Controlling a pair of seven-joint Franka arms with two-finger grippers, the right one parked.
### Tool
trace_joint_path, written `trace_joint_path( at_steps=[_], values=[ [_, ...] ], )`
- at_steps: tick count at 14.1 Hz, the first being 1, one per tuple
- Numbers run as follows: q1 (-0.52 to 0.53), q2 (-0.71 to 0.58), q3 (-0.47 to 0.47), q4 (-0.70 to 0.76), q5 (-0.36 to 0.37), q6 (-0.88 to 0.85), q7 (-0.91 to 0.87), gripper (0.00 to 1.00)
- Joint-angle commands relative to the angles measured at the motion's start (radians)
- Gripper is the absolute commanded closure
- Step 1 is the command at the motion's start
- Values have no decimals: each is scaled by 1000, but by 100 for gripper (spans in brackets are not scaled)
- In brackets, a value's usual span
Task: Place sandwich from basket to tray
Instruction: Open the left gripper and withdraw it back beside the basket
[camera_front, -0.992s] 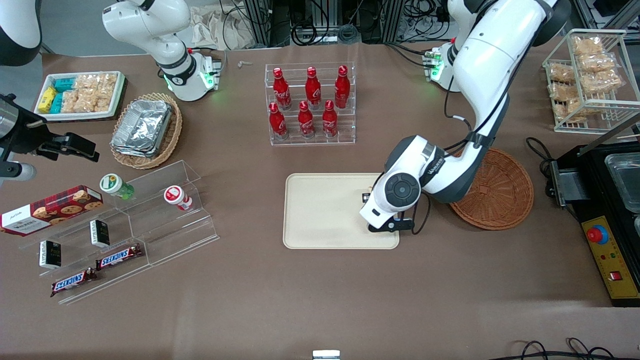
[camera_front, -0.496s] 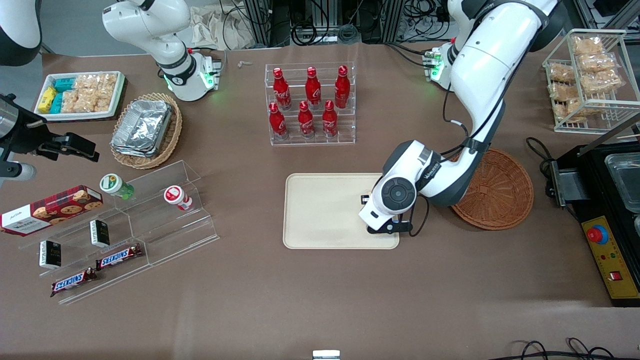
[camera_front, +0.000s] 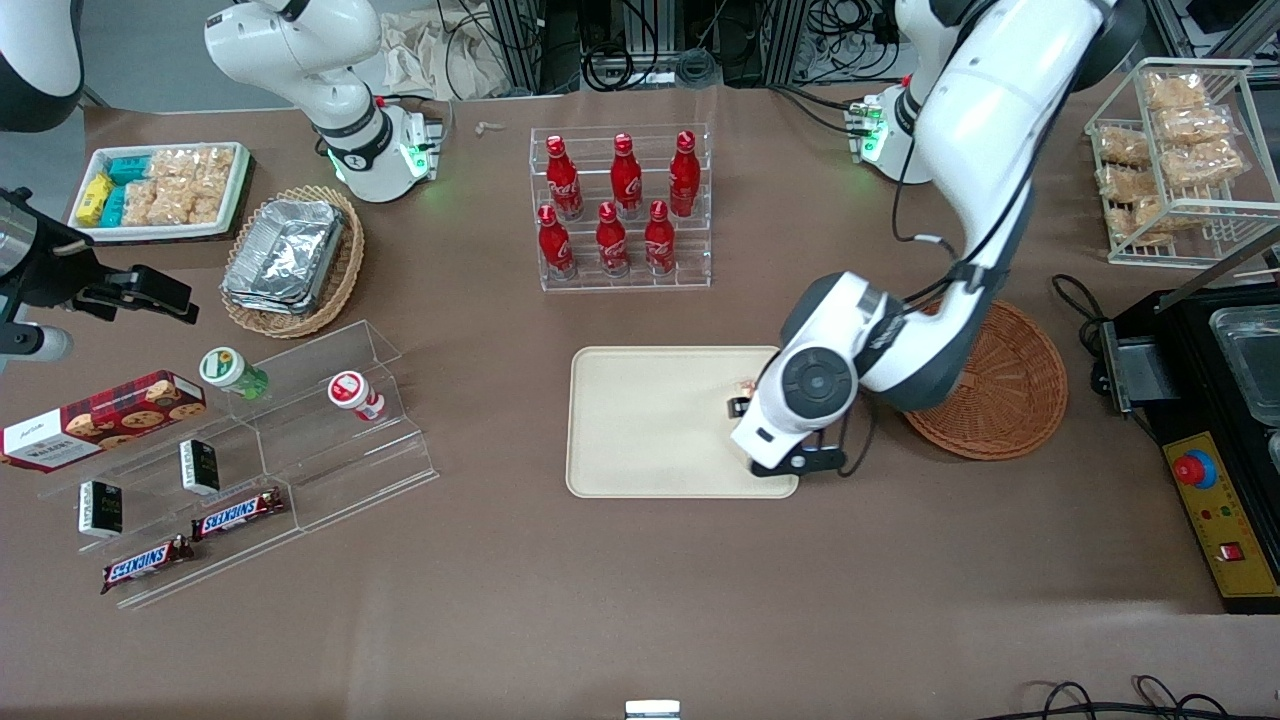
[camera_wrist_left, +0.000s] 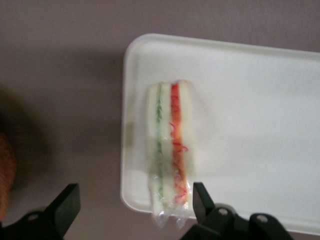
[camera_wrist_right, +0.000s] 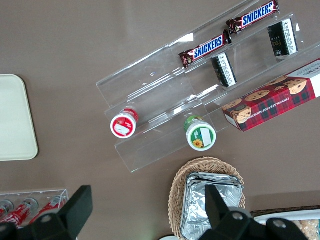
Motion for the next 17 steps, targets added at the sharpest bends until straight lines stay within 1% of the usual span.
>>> trace_joint_path(
  at_steps=[1, 4, 5, 8, 10, 12, 14, 17],
  values=[
    [80, -128, 0, -11, 10, -97, 58, 0],
    [139, -210, 3, 5, 17, -165, 166, 0],
    [177, -231, 1, 12, 17, -198, 196, 0],
    [289, -300, 3, 28, 17, -261, 392, 0],
    [341, -307, 3, 89, 19, -327, 488, 0],
    [384, -300, 3, 154, 19, -389, 547, 0],
    [424, -308, 3, 159, 17, -392, 580, 0],
    [435, -310, 7, 159, 19, -394, 581, 0]
  ],
)
